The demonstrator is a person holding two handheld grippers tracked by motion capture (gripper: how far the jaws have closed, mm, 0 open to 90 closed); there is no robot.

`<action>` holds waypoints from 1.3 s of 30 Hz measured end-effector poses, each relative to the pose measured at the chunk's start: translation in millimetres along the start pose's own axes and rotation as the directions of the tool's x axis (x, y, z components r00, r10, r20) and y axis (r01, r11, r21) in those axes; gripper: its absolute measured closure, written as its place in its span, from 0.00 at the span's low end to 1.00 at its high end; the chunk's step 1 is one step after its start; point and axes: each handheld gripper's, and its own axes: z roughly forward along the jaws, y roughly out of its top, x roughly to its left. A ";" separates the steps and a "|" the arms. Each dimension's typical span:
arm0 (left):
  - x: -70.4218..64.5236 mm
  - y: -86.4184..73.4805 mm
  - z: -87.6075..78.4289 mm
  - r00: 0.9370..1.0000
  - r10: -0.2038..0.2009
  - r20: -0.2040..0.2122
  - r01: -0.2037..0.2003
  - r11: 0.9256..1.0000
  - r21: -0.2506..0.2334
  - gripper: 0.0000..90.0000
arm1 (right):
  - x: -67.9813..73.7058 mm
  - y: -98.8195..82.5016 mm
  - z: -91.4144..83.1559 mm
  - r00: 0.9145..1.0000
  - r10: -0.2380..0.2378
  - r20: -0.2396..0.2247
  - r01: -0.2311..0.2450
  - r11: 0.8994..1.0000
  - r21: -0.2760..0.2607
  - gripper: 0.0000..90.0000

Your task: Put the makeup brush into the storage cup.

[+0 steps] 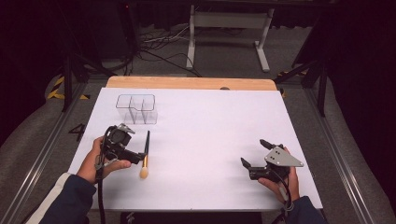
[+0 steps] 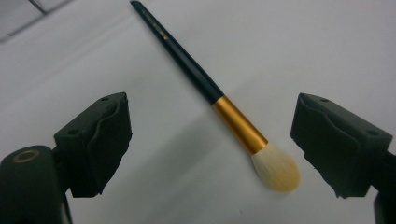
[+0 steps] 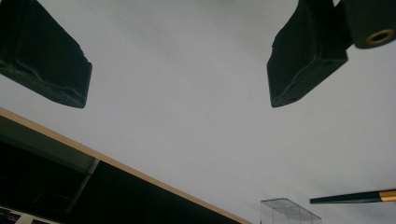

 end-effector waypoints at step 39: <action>-9.7 32.0 46.0 0.984 0.179 -0.005 -0.166 0.923 0.348 0.85 | 4.0 -2.1 5.2 0.998 -0.026 -0.055 0.029 0.999 0.044 0.09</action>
